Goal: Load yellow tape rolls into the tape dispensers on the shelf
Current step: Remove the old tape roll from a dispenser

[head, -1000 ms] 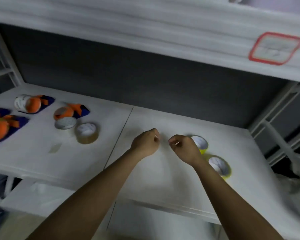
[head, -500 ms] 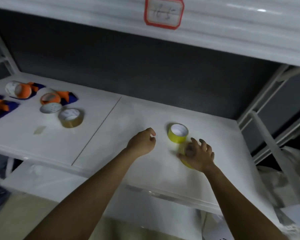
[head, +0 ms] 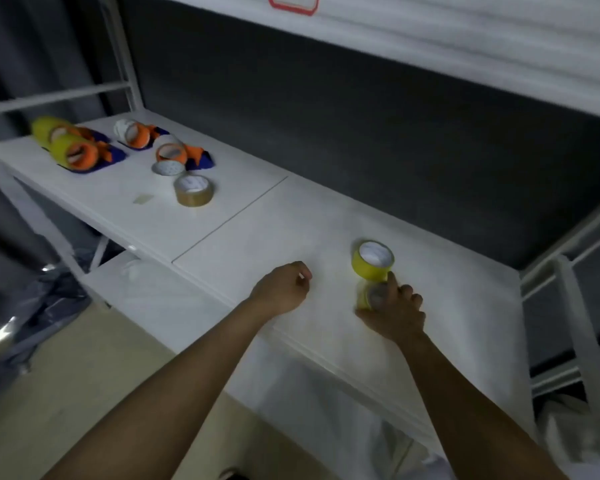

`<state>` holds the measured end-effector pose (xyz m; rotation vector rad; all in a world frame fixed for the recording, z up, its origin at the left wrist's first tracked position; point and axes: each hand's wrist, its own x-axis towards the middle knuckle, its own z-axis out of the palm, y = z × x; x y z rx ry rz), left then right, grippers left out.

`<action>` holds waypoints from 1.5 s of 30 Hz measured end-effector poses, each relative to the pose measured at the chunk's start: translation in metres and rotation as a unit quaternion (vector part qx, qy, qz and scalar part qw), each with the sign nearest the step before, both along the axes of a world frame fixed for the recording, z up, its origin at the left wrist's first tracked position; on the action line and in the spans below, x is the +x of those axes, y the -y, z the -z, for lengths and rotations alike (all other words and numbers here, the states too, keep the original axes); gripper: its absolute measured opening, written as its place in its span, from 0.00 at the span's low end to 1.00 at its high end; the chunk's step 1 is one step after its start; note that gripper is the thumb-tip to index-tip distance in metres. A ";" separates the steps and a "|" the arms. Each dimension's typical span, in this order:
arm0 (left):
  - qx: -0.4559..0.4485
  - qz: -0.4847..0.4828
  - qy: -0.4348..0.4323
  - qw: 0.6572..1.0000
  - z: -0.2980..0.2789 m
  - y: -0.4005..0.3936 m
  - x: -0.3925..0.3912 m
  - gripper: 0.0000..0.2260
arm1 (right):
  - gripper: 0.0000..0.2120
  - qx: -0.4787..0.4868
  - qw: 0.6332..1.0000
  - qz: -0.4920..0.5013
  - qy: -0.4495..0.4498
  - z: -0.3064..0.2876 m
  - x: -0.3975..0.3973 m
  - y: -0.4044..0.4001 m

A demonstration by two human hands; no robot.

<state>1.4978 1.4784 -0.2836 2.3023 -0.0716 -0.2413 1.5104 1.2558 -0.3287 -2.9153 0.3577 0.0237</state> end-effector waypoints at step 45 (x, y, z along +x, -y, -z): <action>-0.065 -0.127 0.072 0.987 0.008 -0.508 0.105 0.10 | 0.50 0.253 0.927 -0.274 0.030 -0.032 0.148 -0.556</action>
